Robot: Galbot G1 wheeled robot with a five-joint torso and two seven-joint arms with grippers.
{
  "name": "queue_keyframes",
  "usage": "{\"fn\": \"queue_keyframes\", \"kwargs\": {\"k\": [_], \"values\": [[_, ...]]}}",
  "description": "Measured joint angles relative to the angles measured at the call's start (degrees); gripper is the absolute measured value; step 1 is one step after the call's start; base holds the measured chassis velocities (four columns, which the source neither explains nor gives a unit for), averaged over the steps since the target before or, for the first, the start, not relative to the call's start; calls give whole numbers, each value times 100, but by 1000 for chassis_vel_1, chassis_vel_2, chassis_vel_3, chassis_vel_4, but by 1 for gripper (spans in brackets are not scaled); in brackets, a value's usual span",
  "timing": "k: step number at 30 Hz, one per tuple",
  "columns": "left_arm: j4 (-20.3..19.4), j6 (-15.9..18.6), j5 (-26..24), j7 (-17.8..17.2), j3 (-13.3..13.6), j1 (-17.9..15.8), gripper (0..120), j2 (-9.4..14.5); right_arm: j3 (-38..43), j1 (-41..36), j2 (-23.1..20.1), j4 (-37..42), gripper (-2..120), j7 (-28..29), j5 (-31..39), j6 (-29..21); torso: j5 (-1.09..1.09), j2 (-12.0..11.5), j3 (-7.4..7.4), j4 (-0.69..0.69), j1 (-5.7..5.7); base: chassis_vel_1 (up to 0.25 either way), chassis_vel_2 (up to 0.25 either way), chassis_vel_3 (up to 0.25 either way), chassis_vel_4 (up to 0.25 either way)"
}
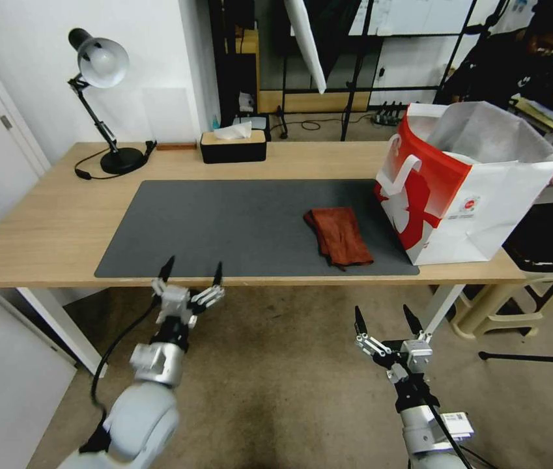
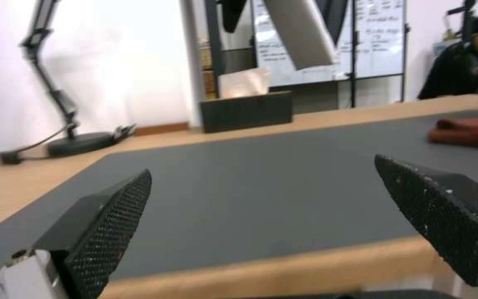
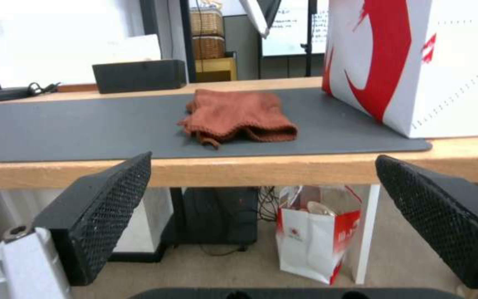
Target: Sweep shrimp from table into container with towel, then put container into takeout bag.
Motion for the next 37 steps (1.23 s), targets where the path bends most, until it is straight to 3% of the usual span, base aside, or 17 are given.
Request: {"fn": "queue_keyframes", "kwargs": {"k": [3,11,19,37], "values": [[-22,-213,-7,37,-228,399,100,-5,40,14,-33,53,100,27,-7,-15,0,-1,0,-1,0,0,0,0,0],[6,-355,76,46,-361,682,100,-276,63,210,-107,149,100,52,30,-129,1,-1,0,-1,2,0,0,0,0],[238,-593,332,22,-330,722,100,-511,-14,309,-151,116,100,18,165,-232,0,-2,1,-1,1,0,0,0,0],[258,-594,343,4,-303,699,100,-512,-25,308,-149,100,100,14,176,-239,0,-2,1,-1,2,0,0,0,0]]}}
